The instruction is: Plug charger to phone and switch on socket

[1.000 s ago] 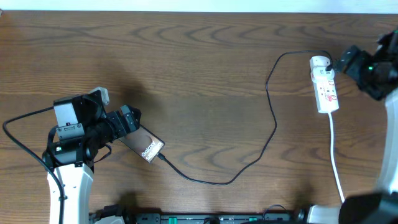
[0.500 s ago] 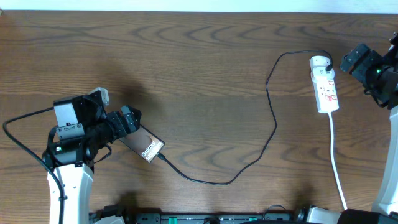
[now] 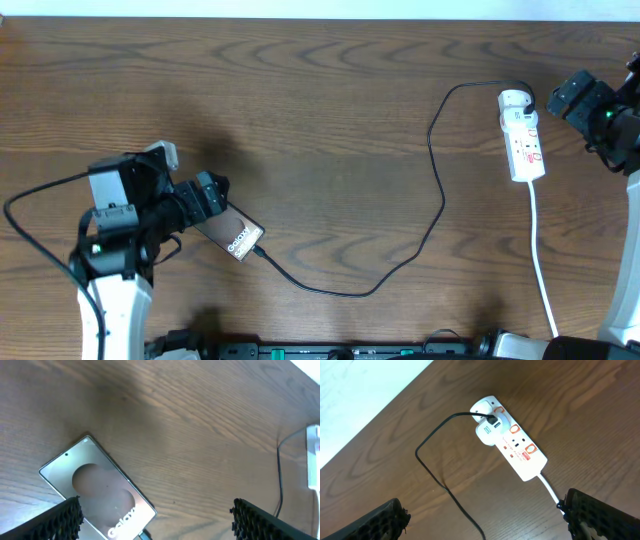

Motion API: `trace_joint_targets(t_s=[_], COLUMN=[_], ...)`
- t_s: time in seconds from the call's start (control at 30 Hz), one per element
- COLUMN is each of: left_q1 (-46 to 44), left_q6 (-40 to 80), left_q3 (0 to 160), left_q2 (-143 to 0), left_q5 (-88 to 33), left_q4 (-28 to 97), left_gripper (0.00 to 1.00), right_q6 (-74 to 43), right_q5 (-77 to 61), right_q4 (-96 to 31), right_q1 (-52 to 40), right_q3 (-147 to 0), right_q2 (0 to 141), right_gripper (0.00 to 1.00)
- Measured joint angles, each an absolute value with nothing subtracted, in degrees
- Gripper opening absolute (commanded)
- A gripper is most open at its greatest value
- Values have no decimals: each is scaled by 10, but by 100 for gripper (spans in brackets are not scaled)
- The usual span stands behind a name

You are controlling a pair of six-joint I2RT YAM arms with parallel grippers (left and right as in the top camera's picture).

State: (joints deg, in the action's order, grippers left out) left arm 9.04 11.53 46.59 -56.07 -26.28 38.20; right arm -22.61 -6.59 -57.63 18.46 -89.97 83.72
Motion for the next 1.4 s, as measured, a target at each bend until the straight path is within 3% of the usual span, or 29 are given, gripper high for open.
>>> trace_joint_targets(t_s=[0.3,0.6,0.73,1.0,1.4], left_q1=[-58,-72,-52,-3,3], left_q6=[115,39,10,-7,-13], left_q3=[434,182,51,3,7], left_q2=[-391,-181,-98,-8,-7], left_q5=[-103,-49,-63,-97,-97], left_q4=[341,-66,-188,-6,4], left_gripper=[93,93,93,93,93], right_q6=[-226,-226,-226,-226,-226], right_q5=[-66,-66,-66,-66,-65], right_q4=[-576,-576,-577,-576,-576], right_q1=[185,185,185,185,185], right_q3=[-900,-900,-900,-900,-900], right_q2=[837,837,837,837,837], right_gripper=[99,99,99,99,99])
